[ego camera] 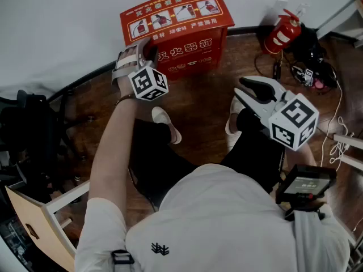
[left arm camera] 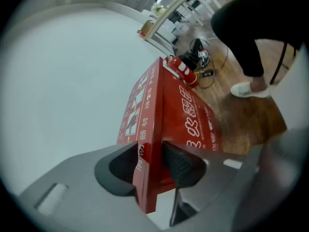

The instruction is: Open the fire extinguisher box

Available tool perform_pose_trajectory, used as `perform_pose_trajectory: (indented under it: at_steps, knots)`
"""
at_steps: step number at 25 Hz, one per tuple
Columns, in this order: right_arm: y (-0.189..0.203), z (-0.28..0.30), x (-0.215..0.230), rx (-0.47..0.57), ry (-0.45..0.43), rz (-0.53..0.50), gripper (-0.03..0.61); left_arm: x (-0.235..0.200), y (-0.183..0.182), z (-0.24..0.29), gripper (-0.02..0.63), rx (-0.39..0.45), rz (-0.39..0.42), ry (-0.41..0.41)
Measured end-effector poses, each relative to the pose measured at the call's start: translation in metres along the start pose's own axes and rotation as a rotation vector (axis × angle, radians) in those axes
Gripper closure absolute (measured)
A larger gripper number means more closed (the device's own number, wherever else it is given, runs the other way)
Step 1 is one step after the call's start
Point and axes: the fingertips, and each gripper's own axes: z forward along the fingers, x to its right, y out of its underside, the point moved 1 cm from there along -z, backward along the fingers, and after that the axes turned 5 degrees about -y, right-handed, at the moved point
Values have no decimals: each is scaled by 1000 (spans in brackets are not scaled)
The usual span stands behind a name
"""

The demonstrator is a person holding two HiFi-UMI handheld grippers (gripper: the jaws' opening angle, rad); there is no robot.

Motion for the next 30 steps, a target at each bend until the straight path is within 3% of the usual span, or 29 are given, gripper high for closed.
perform_pose_trajectory:
  at_steps: [4, 13, 21, 30]
  knots:
    - [3, -2, 0, -3, 1, 13, 474, 1, 0, 1, 474, -5, 82, -62]
    - [12, -5, -3, 3, -1, 25, 474, -13, 0, -9, 499, 37, 38, -11]
    - [15, 0, -13, -9, -31, 16, 474, -68, -6, -23, 509, 107, -46, 92]
    - [19, -5, -15, -3, -27, 21, 474, -166, -13, -14, 520, 148, -34, -17]
